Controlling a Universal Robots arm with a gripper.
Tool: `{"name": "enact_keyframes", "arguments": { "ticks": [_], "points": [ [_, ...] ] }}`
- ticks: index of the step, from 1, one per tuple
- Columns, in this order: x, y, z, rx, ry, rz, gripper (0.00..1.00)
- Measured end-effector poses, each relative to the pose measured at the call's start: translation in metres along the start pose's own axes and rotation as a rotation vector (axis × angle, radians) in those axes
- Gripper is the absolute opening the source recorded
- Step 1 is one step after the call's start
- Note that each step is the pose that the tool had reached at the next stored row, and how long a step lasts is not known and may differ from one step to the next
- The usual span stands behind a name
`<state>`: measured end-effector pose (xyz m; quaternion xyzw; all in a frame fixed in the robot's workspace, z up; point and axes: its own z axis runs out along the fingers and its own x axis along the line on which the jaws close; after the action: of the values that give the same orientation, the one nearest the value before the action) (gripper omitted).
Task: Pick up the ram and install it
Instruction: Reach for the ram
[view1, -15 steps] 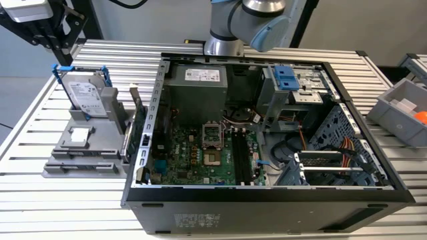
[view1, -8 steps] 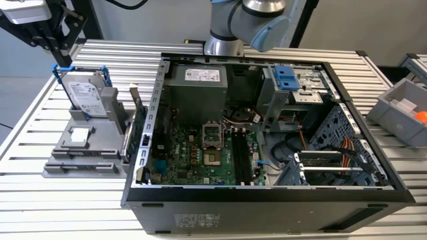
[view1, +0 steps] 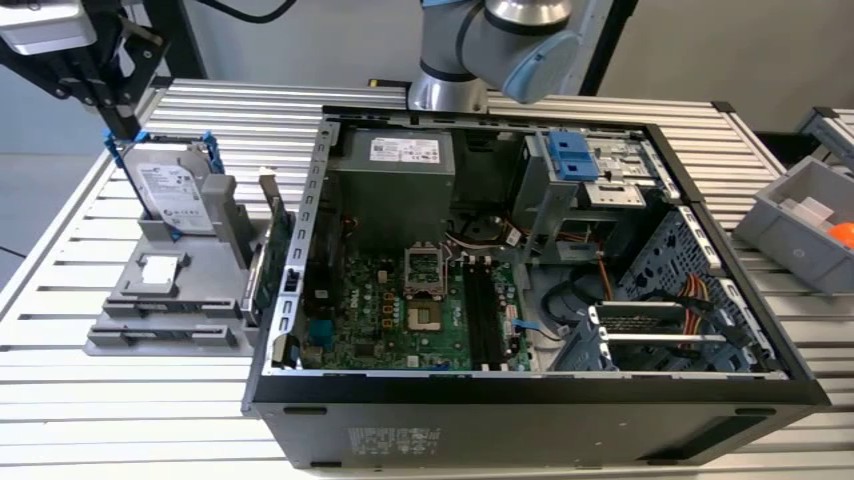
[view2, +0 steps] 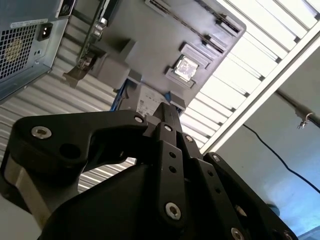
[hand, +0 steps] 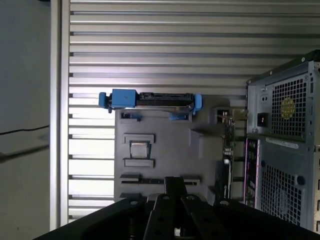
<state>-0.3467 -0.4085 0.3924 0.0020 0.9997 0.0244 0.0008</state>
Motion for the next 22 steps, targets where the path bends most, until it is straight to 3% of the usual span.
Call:
{"name": "enact_keyframes", "arguments": {
  "ticks": [22],
  "points": [
    [0.002,-0.0238,-0.0011,0.0,0.0,0.0,0.0]
  ]
}}
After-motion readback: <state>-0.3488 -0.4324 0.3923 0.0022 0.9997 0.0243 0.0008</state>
